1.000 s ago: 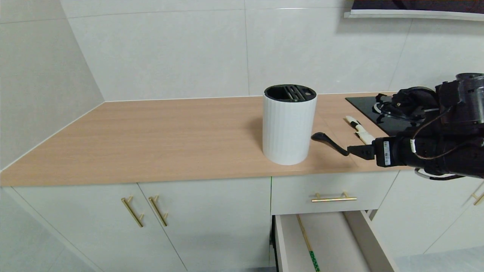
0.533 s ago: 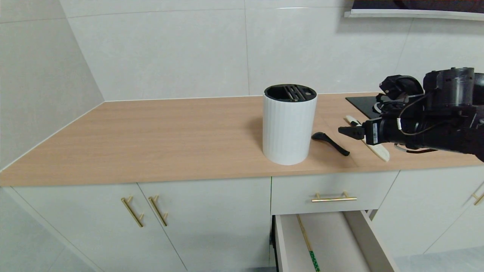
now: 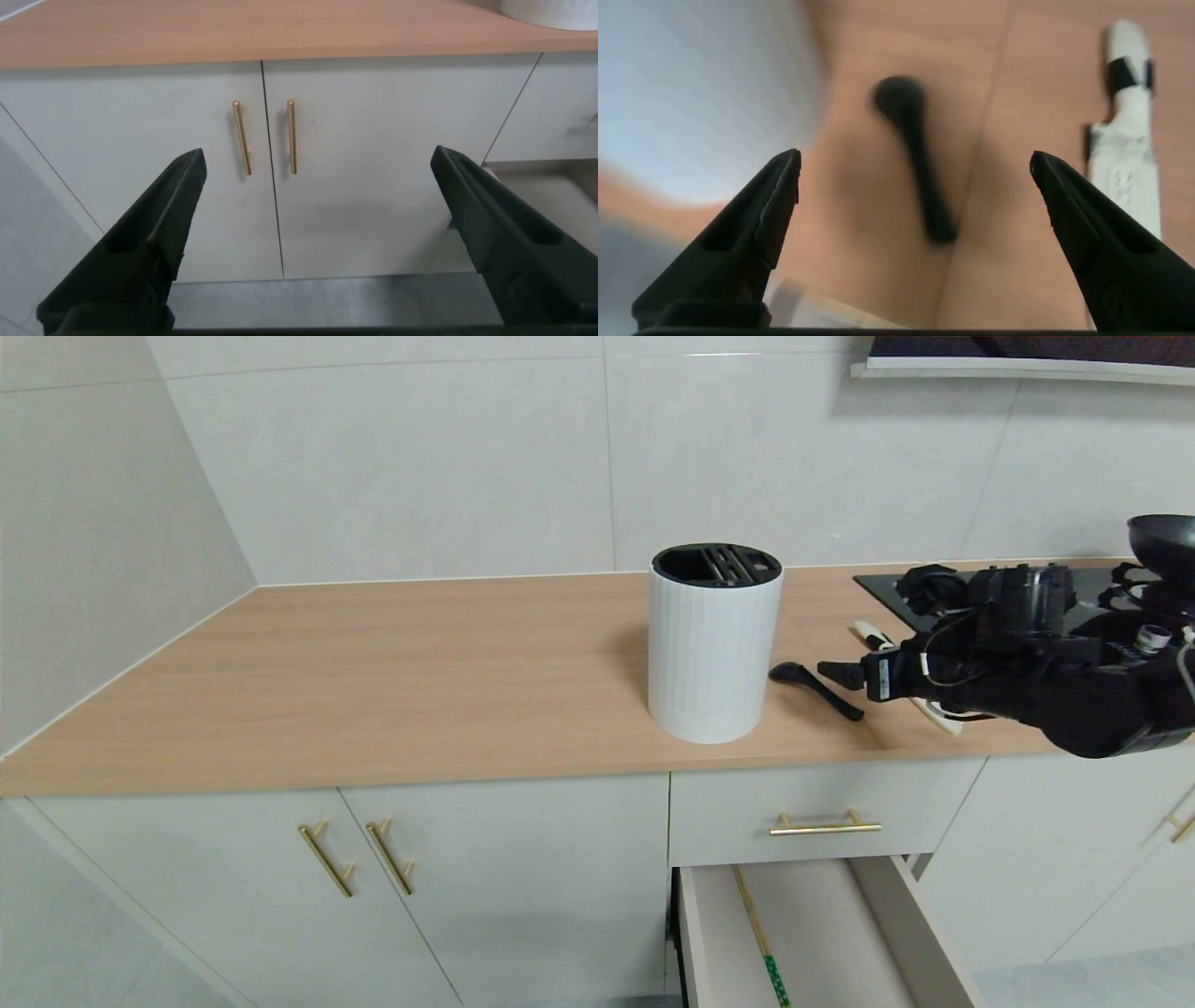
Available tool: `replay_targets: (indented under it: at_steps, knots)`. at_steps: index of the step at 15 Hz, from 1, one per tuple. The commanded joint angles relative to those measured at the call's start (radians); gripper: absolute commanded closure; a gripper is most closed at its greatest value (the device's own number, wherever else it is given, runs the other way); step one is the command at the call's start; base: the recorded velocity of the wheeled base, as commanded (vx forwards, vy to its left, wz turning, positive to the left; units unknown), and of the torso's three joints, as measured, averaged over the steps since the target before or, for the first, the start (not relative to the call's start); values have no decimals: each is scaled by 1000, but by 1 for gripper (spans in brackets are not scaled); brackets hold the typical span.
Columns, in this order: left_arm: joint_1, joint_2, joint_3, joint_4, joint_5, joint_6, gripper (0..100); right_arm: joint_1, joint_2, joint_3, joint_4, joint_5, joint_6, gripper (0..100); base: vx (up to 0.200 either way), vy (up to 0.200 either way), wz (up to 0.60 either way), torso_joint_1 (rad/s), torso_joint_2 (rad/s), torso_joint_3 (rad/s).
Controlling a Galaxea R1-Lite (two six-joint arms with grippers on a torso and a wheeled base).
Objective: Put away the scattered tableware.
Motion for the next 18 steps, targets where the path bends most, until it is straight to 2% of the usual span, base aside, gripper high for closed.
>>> replay_targets:
  at_steps: [1, 14, 15, 18]
  knots:
    - [0, 2, 0, 1, 0, 0, 0, 2, 125, -27, -42, -18, -7, 0, 0, 0, 0, 0, 0, 0]
    - [0, 2, 0, 1, 0, 0, 0, 6, 162, -43, -42, -18, -6, 0, 0, 0, 0, 0, 0, 0]
    - [0, 2, 0, 1, 0, 0, 0, 6, 163, -44, -40, -18, -4, 100, 0, 0, 0, 0, 0, 0]
    - [0, 2, 0, -1, 0, 0, 0, 6, 166, -47, -39, -16, -3, 100, 0, 0, 0, 0, 0, 0]
